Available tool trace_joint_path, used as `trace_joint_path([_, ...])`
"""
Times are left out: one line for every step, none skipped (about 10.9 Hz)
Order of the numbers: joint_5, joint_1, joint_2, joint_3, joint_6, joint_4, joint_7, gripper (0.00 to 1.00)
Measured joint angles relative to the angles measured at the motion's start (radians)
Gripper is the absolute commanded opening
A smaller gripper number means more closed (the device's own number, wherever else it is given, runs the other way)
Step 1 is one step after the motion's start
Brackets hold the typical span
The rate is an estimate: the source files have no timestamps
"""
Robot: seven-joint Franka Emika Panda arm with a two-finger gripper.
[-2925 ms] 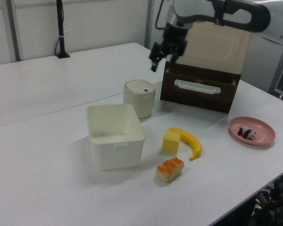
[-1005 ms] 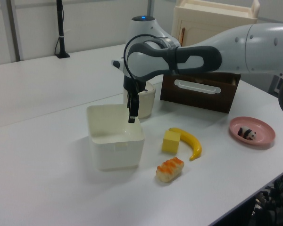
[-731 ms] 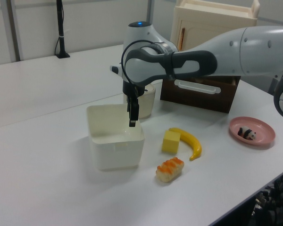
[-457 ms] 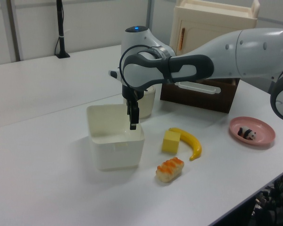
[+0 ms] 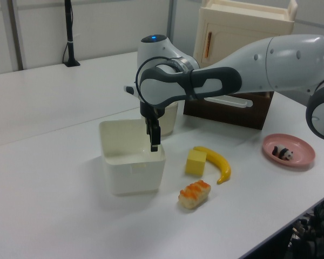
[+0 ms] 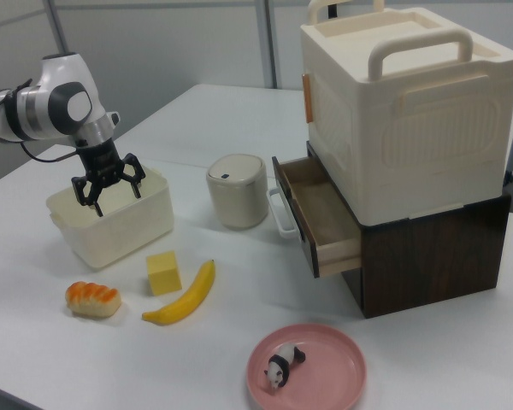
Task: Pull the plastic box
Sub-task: 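Drag the box by its inner wall toward the banana and butter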
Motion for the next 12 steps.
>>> trace_joint_path([-0.006,-0.001,0.0,-0.002,0.0,-0.004,-0.004,1.0])
trace_joint_path([-0.018,-0.002,0.001,-0.004,0.0,-0.011,-0.008,1.0])
trace_joint_path([-0.027,-0.002,0.001,-0.004,0.0,-0.017,-0.012,1.0])
trace_joint_path([-0.032,-0.002,0.001,-0.004,0.0,-0.023,-0.013,1.0])
trace_joint_path([-0.033,-0.002,0.0,-0.005,0.0,-0.028,-0.015,1.0])
trace_joint_path([-0.033,-0.003,-0.002,-0.009,0.0,-0.031,-0.019,1.0])
trace_joint_path([-0.033,-0.004,-0.004,-0.017,0.0,-0.034,-0.021,1.0])
trace_joint_path([-0.033,-0.005,-0.008,-0.026,0.0,-0.037,-0.032,1.0])
trace_joint_path([-0.033,-0.007,-0.014,-0.036,0.0,-0.045,-0.042,1.0])
trace_joint_path([-0.033,-0.011,-0.023,-0.045,0.0,-0.057,-0.055,1.0])
trace_joint_path([-0.033,-0.012,-0.034,-0.054,0.0,-0.066,-0.06,1.0])
trace_joint_path([-0.033,-0.012,-0.048,-0.063,0.0,-0.075,-0.062,1.0])
